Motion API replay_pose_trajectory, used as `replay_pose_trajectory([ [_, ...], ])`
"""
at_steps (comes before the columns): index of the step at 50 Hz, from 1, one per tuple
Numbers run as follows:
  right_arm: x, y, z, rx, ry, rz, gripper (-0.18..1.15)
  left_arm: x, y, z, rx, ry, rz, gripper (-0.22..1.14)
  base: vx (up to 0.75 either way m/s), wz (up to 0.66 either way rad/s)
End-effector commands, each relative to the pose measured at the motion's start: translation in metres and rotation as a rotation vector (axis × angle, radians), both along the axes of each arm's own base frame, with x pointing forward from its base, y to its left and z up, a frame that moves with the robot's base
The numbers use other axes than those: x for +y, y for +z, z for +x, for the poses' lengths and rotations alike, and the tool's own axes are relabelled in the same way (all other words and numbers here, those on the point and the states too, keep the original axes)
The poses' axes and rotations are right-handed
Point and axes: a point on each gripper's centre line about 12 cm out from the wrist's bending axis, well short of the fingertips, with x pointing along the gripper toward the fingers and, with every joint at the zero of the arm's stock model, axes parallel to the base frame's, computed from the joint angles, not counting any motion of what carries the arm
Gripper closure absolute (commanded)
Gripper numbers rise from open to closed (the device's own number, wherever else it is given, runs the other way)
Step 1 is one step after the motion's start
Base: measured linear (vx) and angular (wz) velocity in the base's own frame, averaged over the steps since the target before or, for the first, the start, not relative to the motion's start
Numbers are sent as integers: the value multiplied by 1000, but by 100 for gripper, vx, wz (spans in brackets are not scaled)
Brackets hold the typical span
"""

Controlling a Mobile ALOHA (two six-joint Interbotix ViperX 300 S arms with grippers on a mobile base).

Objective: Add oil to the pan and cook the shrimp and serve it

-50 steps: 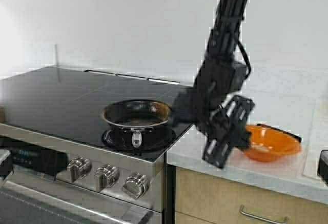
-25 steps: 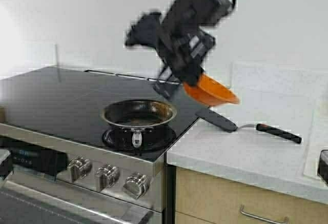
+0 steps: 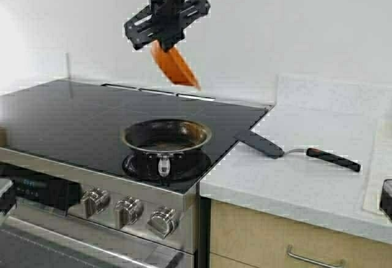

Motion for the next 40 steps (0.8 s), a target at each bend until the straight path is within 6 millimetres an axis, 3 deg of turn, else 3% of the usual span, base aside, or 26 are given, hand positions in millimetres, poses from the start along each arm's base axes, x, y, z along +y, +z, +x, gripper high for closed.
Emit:
replay_pose_trajectory([
  [1,1,13,19,31,14,139,92,0,6,2,-12,2,0,89,0,0],
  [23,-29,-5,64,211,102,598,92,0,4,2,-8,2,0,89,0,0],
  [40,-57,-48,75,313,113,897,92,0,4,2,-6,2,1,89,0,0],
])
